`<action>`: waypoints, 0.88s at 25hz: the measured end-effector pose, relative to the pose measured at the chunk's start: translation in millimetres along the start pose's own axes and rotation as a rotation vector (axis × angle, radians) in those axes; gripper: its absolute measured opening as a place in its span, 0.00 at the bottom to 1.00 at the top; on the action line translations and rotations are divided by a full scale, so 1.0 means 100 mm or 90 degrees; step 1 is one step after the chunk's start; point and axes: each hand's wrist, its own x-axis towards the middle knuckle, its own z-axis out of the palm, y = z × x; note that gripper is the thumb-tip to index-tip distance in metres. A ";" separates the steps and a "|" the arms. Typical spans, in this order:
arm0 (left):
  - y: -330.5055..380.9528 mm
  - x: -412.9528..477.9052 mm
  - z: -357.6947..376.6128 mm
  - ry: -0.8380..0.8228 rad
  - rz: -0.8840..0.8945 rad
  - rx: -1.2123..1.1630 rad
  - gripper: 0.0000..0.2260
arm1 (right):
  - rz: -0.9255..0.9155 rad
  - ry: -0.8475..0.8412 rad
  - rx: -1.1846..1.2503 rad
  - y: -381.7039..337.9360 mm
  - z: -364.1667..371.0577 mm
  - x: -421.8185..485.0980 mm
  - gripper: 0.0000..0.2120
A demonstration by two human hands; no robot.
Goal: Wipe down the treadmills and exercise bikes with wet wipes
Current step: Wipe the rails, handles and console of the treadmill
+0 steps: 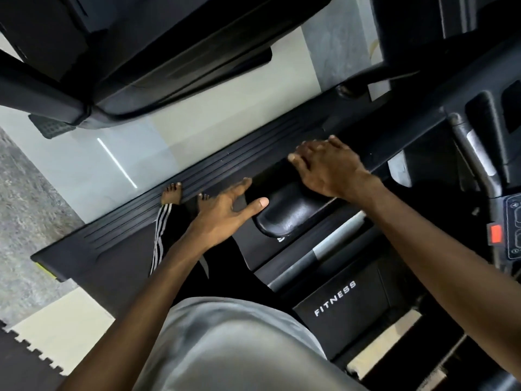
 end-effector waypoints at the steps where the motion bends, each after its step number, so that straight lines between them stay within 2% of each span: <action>1: -0.02 0.01 -0.01 -0.009 0.006 -0.009 0.40 | 0.020 -0.021 -0.012 0.05 -0.01 0.07 0.31; 7: -0.06 0.06 -0.04 -0.046 0.049 -0.031 0.44 | -0.147 -0.101 0.053 -0.52 -0.11 -0.09 0.28; 8: -0.05 0.07 -0.07 -0.057 0.046 -0.025 0.43 | -0.139 -0.110 0.050 -0.47 -0.13 -0.06 0.27; 12: 0.02 0.13 -0.16 -0.097 0.059 0.015 0.42 | 0.019 -0.118 -0.033 -0.05 -0.16 0.23 0.28; 13: 0.03 0.16 -0.17 -0.106 0.059 0.026 0.41 | 0.014 -0.123 -0.025 -0.10 -0.17 0.24 0.29; 17: 0.06 0.26 -0.19 -0.136 0.053 0.045 0.42 | -0.132 -0.161 0.038 -0.52 -0.18 0.02 0.29; 18: 0.06 0.27 -0.19 -0.138 0.052 0.049 0.43 | -0.116 -0.148 0.033 -0.45 -0.19 0.03 0.29; 22: 0.07 0.29 -0.20 -0.150 0.054 0.043 0.38 | 0.103 -0.045 -0.007 0.15 -0.16 0.13 0.28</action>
